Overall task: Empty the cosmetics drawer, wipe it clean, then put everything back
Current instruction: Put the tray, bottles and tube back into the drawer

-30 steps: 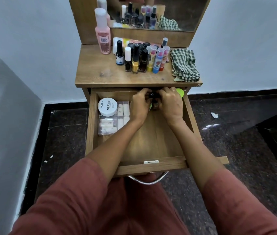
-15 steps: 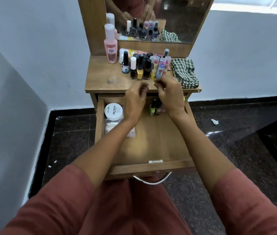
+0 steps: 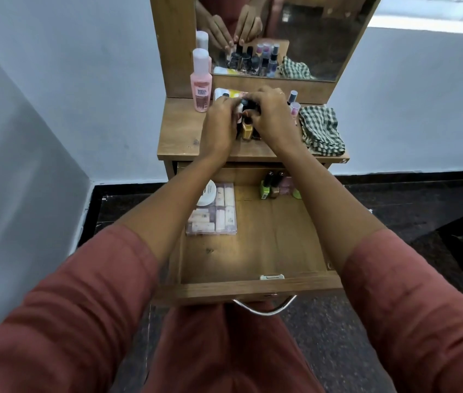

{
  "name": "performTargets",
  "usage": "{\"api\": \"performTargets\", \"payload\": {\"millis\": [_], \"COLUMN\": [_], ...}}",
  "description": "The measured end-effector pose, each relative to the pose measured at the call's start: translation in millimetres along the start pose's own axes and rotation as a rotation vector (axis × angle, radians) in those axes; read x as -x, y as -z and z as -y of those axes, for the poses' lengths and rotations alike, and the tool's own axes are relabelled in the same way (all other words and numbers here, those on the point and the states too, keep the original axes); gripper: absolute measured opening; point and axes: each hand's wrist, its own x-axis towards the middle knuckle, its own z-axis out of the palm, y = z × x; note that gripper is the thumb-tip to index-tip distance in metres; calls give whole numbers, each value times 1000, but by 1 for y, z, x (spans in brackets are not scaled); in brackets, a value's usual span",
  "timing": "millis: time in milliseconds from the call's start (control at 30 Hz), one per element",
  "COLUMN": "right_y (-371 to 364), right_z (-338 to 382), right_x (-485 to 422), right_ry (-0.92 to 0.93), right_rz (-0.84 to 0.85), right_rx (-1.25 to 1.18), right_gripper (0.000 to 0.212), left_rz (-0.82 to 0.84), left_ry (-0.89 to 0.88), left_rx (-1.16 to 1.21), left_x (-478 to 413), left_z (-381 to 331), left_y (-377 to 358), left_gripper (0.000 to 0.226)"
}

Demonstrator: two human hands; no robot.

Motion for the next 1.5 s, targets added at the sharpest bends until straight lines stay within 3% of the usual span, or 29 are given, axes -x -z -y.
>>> {"api": "performTargets", "payload": {"millis": [167, 600, 900, 1167, 1500], "right_y": [0, 17, 2, -32, -54], "right_z": [-3, -2, -15, -38, -48], "right_x": [2, 52, 91, 97, 96], "right_ry": [-19, -14, -73, -176, -99], "right_rz": [-45, -113, -28, 124, 70], "right_rx": [-111, -259, -245, -85, 203], "right_gripper": [20, 23, 23, 24, 23], "left_rz": [-26, 85, 200, 310, 308], "left_ry": [30, 42, 153, 272, 310], "left_rx": [69, 166, 164, 108, 71], "left_x": [1, 43, 77, 83, 79], "left_z": [2, -13, -5, 17, 30], "left_y": [0, 17, 0, -37, -54], "left_gripper": [18, 23, 24, 22, 21]}}
